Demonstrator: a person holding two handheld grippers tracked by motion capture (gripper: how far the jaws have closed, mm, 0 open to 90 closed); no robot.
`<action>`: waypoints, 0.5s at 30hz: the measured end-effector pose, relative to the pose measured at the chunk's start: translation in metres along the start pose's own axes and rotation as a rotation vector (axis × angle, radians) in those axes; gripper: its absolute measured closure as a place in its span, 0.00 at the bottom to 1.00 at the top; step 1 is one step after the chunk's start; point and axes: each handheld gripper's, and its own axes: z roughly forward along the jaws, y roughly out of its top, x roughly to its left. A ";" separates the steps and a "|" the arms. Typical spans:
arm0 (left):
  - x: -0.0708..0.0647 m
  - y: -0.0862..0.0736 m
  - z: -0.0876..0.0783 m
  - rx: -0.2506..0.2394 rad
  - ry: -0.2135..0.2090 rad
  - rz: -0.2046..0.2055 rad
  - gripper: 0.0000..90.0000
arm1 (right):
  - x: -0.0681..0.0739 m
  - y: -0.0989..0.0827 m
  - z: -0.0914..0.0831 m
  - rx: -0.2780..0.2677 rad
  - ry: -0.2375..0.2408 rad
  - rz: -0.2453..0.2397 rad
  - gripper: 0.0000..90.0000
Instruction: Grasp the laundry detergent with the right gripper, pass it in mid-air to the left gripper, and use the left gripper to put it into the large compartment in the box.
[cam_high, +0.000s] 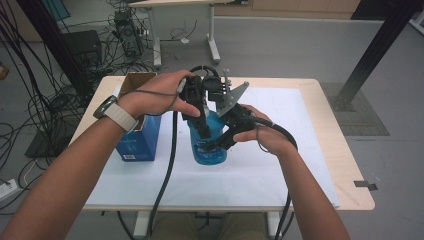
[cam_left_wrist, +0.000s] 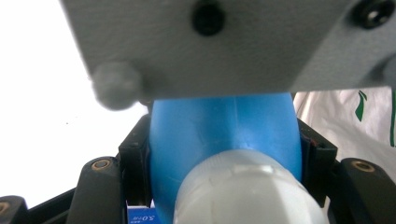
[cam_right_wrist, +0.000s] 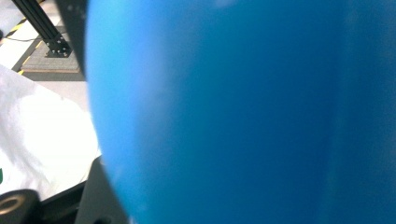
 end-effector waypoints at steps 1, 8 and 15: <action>0.000 -0.001 0.000 0.004 0.005 -0.003 0.42 | 0.001 -0.001 0.000 -0.001 -0.002 0.003 0.31; -0.002 -0.008 -0.003 0.010 0.016 -0.028 0.42 | 0.001 -0.024 -0.027 0.048 -0.049 0.102 0.16; -0.006 -0.011 -0.010 0.023 0.043 -0.075 0.42 | 0.000 -0.041 -0.052 0.230 -0.122 0.223 0.08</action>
